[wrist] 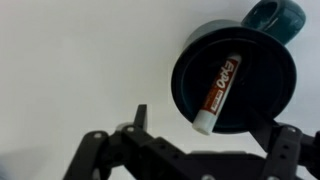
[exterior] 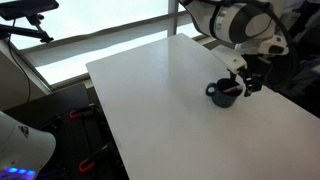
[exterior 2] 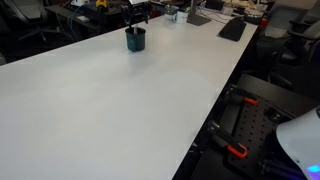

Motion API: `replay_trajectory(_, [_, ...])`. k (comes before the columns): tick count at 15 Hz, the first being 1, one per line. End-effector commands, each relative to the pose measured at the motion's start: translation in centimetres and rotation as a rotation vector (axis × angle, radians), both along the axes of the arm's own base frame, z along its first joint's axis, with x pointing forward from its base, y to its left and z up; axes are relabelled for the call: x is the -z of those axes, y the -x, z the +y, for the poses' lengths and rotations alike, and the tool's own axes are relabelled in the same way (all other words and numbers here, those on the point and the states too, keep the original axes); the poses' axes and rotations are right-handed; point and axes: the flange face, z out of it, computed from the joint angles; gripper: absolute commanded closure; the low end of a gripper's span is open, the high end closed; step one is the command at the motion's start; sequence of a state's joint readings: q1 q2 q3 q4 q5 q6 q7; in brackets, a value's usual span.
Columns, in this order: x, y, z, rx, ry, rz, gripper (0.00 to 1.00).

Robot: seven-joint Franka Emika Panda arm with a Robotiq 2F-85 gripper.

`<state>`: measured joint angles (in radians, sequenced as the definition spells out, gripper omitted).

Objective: Take the marker out of the mug.

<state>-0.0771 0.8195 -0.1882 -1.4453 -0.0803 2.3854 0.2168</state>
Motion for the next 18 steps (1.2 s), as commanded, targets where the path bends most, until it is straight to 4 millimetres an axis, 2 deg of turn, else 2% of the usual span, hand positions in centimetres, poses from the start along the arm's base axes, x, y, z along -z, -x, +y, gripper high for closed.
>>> replay_trajectory(1, [-1.9, 0.9, 1.4, -0.033, -0.007, -0.02, 0.0])
replay_trajectory(6, [-1.4, 1.1, 2.0, -0.002, -0.067, -0.032, 0.0])
replay_trajectory(7, [-1.2, 1.1, 2.1, 0.003, -0.076, -0.033, 0.15])
replay_trajectory(8, [-1.0, 1.2, 2.1, 0.005, -0.082, -0.035, 0.15])
replay_trajectory(10, [-0.8, 1.2, 2.1, 0.008, -0.088, -0.043, 0.24])
replay_trajectory(12, [-0.7, 1.2, 1.9, 0.014, -0.09, -0.052, 0.19])
replay_trajectory(14, [-0.7, 1.1, 1.7, 0.009, -0.085, -0.068, 0.18])
replay_trajectory(18, [-1.0, 0.6, 1.1, 0.01, -0.073, -0.129, 0.27])
